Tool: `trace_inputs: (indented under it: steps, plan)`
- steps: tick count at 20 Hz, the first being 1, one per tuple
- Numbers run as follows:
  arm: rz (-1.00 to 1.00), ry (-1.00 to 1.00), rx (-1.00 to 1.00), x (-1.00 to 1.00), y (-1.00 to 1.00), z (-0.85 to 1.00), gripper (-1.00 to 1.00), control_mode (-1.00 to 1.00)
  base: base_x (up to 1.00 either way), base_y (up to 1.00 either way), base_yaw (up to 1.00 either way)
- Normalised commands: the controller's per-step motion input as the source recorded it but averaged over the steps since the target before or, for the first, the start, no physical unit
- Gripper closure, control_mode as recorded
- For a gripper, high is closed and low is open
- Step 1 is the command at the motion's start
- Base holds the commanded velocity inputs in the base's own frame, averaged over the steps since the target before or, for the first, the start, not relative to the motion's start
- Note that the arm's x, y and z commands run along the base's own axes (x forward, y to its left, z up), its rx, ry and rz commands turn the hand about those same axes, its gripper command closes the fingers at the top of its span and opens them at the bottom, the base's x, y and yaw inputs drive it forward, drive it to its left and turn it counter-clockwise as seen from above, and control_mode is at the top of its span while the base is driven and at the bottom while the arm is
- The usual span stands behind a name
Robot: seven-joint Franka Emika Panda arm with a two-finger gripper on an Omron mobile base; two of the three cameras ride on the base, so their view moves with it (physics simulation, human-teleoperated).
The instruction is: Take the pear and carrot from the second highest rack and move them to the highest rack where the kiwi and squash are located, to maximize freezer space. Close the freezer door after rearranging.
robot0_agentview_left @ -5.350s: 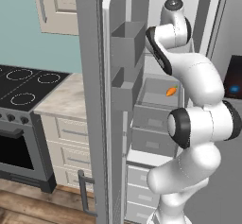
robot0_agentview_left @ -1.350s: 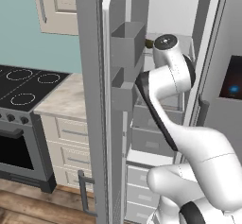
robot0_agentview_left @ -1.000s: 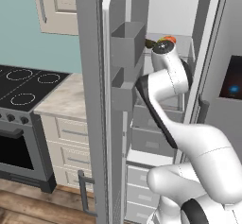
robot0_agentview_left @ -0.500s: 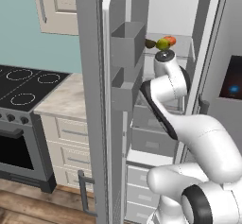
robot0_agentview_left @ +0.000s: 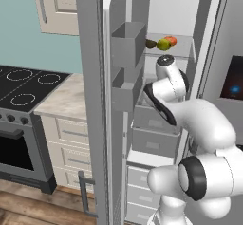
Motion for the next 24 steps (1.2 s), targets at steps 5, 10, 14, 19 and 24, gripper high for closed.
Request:
trace_inputs:
  steps: [5, 10, 14, 19, 24]
  plan:
    - [-0.16, -0.01, 0.00, 0.33, -0.30, -0.22, -1.00, -1.00, 0.00, 0.00, 0.00]
    - [-0.13, 0.00, 0.00, 0.36, -0.25, -0.16, -1.00, -1.00, 0.00, 0.00, 0.00]
    - [-0.06, 0.00, 0.00, 0.31, -0.21, -0.16, -1.00, -1.00, 0.00, 0.00, 0.00]
    - [0.00, -0.02, 0.00, 0.27, -0.21, -0.16, -1.00, -1.00, 0.00, 0.00, 0.00]
    - [0.00, -0.14, 0.00, 0.26, -0.19, -0.15, -1.00, -1.00, 0.00, 0.00, 0.00]
